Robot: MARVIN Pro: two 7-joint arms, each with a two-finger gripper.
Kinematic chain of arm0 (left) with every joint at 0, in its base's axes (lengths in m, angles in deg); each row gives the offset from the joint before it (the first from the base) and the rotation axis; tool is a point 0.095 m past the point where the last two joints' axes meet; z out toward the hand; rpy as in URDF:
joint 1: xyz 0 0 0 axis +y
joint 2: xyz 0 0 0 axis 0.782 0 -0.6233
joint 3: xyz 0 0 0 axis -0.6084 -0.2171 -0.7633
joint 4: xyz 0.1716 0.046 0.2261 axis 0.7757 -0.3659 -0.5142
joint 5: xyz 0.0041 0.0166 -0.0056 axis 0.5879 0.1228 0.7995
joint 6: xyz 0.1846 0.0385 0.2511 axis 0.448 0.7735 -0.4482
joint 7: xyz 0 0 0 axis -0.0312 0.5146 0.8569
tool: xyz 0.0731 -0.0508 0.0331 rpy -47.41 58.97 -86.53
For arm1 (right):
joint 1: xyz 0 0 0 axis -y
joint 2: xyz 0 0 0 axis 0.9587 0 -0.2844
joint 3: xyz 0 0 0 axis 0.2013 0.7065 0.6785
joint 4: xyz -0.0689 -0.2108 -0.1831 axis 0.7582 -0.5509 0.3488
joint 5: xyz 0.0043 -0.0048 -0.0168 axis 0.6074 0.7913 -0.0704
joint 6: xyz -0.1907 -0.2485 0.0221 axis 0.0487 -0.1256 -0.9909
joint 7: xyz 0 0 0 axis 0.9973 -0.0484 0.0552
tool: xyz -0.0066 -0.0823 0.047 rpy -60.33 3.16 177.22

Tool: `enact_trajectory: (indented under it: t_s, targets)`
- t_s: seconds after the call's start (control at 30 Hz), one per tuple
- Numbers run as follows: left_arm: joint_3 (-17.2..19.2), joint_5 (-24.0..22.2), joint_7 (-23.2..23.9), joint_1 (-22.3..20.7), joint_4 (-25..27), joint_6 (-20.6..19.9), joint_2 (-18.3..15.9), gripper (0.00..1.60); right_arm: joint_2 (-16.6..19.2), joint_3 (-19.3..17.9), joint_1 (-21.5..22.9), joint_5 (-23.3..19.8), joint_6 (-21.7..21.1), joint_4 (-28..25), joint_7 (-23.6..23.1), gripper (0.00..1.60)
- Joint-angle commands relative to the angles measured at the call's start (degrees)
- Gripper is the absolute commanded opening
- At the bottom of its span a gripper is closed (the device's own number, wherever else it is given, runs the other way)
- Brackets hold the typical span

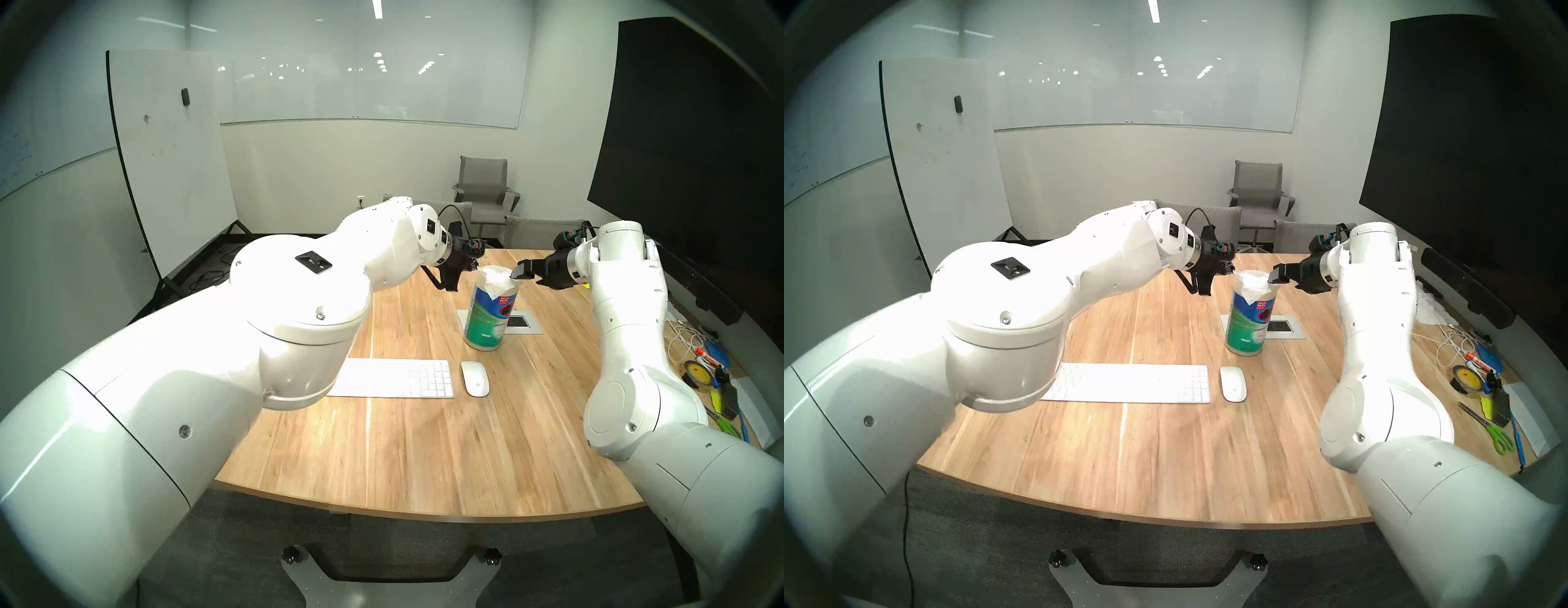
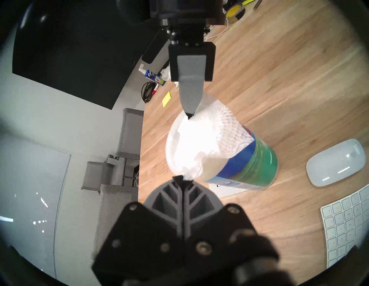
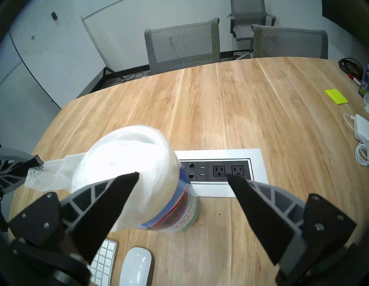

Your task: Wipe the keyboards and mice with a disinfecting wipe, then set the wipe down

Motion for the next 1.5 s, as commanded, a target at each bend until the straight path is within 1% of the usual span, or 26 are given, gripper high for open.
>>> enact_trajectory:
  t_s: [0.0, 0.63, 1.2, 1.47]
  targets:
    - [2.49, -2.28, 1.19, -3.34, -0.07, -0.17, -0.18, 0.00, 0.22, 0.29, 1.26, -0.01, 0.18, -0.78, -0.13, 1.60]
    - [8.95, -7.48, 7.08, -4.10, 0.12, -0.42, -1.64, 0.00, 0.49, 0.92, 1.42, 0.04, 0.16, -0.82, -0.29, 1.60]
    - [15.16, -12.38, 12.92, -2.28, 1.42, -0.93, -3.56, 0.00, 0.79, 1.54, 1.54, -0.03, 0.14, -0.82, -0.56, 1.60]
    - [17.66, -14.35, 15.98, -2.44, 2.00, -1.45, -4.26, 0.00, 0.93, 1.80, 1.56, -0.08, 0.14, -0.81, -0.71, 1.60]
